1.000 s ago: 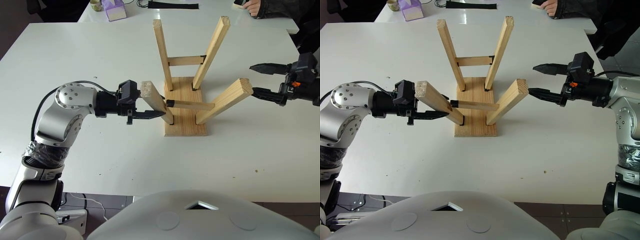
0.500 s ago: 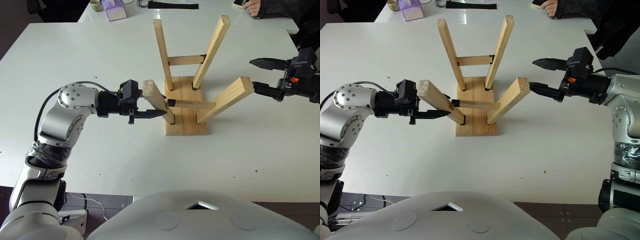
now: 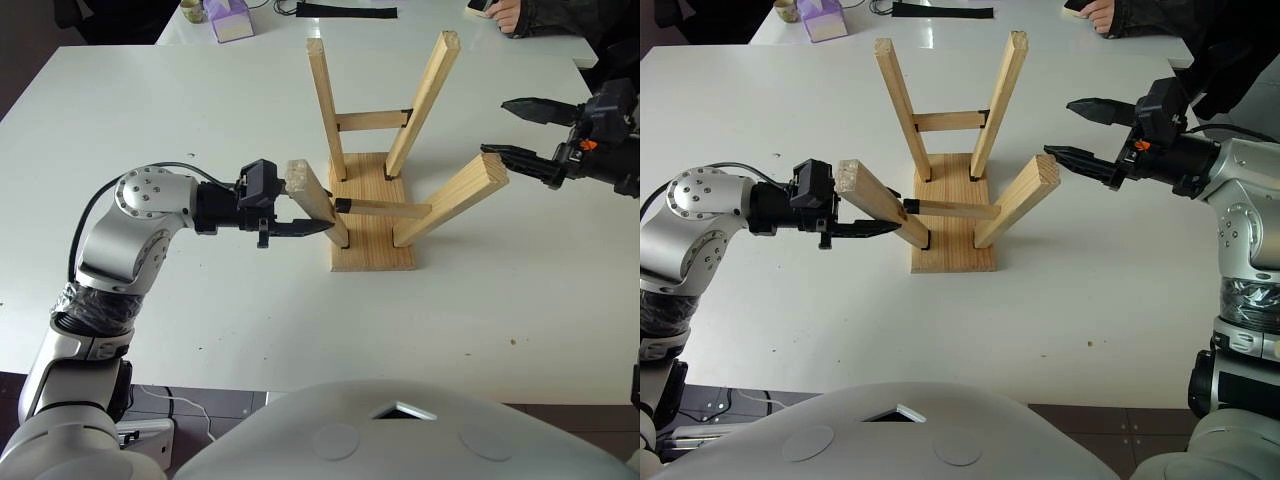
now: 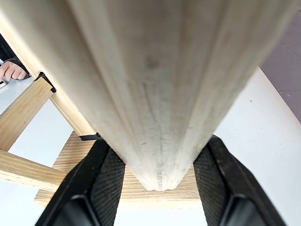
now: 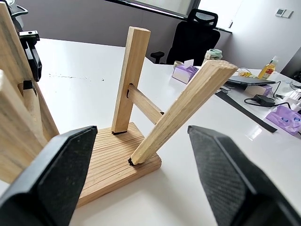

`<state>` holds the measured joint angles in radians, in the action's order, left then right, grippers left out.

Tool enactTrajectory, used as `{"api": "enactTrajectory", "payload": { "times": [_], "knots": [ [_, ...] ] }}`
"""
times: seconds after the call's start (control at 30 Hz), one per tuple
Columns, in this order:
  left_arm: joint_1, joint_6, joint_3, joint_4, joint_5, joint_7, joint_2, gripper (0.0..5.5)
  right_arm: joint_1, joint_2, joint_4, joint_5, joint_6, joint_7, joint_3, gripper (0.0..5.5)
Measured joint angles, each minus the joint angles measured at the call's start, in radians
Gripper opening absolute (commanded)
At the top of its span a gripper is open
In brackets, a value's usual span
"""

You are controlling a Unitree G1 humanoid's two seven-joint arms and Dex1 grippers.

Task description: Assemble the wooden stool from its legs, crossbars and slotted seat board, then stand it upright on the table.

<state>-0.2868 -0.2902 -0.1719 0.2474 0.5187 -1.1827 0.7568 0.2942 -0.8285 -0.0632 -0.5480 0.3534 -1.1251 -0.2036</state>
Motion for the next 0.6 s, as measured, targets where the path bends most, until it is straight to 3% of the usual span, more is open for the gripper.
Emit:
{"api": "enactTrajectory", "payload": {
  "times": [0.2, 0.6],
  "knots": [
    [-0.004, -0.005, -0.006, 0.009, -0.005, 0.015, -0.002, 2.05, 0.13, 0.072, -0.015, -0.011, 0.078, 0.254, -0.048, 3.55],
    [-0.046, -0.024, -0.046, 0.009, -0.039, 0.038, 0.001, 2.05, 0.068, 0.126, -0.251, -0.178, 0.168, 0.309, -0.079, 3.55]
  ]
}}
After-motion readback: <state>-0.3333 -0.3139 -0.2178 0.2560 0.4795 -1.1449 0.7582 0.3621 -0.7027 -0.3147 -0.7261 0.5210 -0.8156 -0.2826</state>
